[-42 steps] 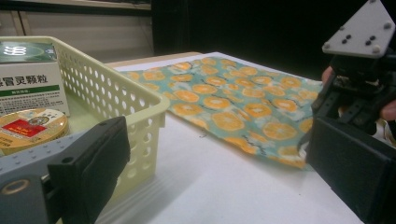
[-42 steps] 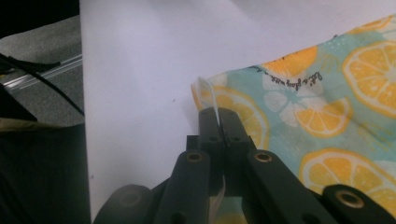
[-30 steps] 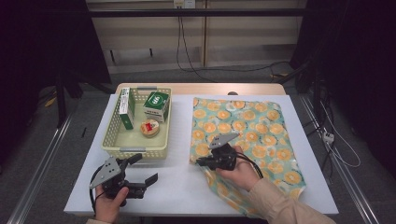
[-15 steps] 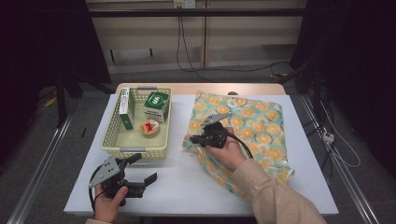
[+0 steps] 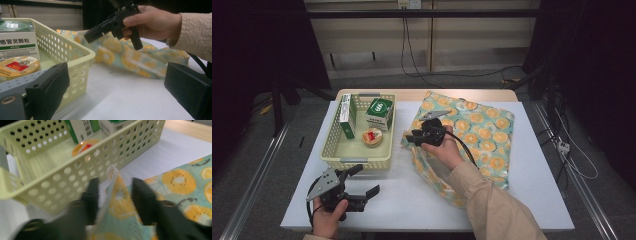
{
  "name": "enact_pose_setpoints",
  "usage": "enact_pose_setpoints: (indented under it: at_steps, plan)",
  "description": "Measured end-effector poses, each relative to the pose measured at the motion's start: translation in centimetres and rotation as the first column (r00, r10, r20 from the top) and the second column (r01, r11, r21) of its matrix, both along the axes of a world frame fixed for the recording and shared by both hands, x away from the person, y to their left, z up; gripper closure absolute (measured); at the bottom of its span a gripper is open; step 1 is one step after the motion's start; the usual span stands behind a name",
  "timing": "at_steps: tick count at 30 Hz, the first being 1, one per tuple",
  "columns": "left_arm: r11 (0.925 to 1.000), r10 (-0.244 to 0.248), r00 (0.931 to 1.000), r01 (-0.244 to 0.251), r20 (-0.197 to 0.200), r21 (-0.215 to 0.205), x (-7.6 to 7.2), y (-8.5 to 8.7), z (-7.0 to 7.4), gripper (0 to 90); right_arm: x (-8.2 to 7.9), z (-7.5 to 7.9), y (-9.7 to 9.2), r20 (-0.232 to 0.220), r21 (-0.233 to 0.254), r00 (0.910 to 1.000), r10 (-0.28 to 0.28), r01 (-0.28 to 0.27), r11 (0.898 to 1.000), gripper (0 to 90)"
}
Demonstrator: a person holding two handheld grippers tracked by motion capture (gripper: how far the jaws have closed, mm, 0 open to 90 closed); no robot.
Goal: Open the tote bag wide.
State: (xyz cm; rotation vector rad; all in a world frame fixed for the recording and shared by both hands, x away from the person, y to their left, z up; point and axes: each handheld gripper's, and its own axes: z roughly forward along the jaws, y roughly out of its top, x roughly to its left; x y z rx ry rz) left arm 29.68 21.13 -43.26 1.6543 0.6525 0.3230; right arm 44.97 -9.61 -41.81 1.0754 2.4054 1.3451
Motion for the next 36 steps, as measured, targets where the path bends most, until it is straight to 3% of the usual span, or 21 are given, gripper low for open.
enact_pose_setpoints:
  at_steps: [4, 7, 14, 17, 22, 26, 28, 31, 36]
  plan:
    - [1.0000, -0.002, 1.0000, 0.002, -0.002, 0.002, 0.0, -0.1, 0.0, 5.9, -1.4, 0.3, -0.8, -0.023, -0.009, 0.9990, 0.038, -0.038, 0.999, 39.3]
    - [1.0000, -0.005, 1.0000, 0.005, -0.001, 0.006, -0.1, -0.2, 0.0, 5.9, -2.8, 0.7, -1.9, -0.022, -0.073, 0.9974, 0.069, -0.070, 0.995, 33.2]
    - [0.9999, -0.009, 1.0000, 0.009, 0.002, 0.011, -0.1, -0.4, 0.0, 5.8, -5.6, 0.5, -5.5, -0.046, -0.099, 0.9968, 0.066, -0.070, 0.993, 33.0]
    - [0.9999, -0.009, 1.0000, 0.009, 0.001, 0.012, -0.1, -0.5, 0.1, 5.9, -6.6, -0.2, -6.4, -0.043, -0.148, 0.9966, 0.070, -0.076, 0.986, 33.2]
    - [0.9997, -0.013, 0.9999, 0.013, 0.005, 0.018, -0.1, -0.5, 0.1, 5.9, -8.2, -2.2, -7.3, -0.070, -0.196, 0.9919, 0.105, -0.117, 0.973, 46.1]
    - [0.9997, -0.013, 0.9999, 0.013, 0.003, 0.019, -0.2, -0.5, 0.1, 5.9, -8.9, -3.4, -7.2, -0.054, -0.233, 0.9928, 0.107, -0.117, 0.965, 60.1]
    - [0.9997, -0.013, 0.9999, 0.013, 0.005, 0.021, -0.2, -0.5, 0.1, 5.9, -9.0, -3.5, -7.2, -0.031, -0.229, 0.9952, 0.093, -0.097, 0.969, 67.7]
    - [0.9997, -0.013, 0.9999, 0.012, 0.004, 0.021, -0.2, -0.5, 0.1, 5.9, -8.7, -3.6, -7.4, -0.013, -0.229, 0.9962, 0.086, -0.087, 0.970, 86.9]
    - [0.9998, -0.011, 0.9999, 0.011, -0.002, 0.016, -0.2, -0.5, 0.0, 5.9, -7.5, -3.9, -8.2, -0.015, -0.197, 0.9990, 0.042, -0.044, 0.979, 90.0]
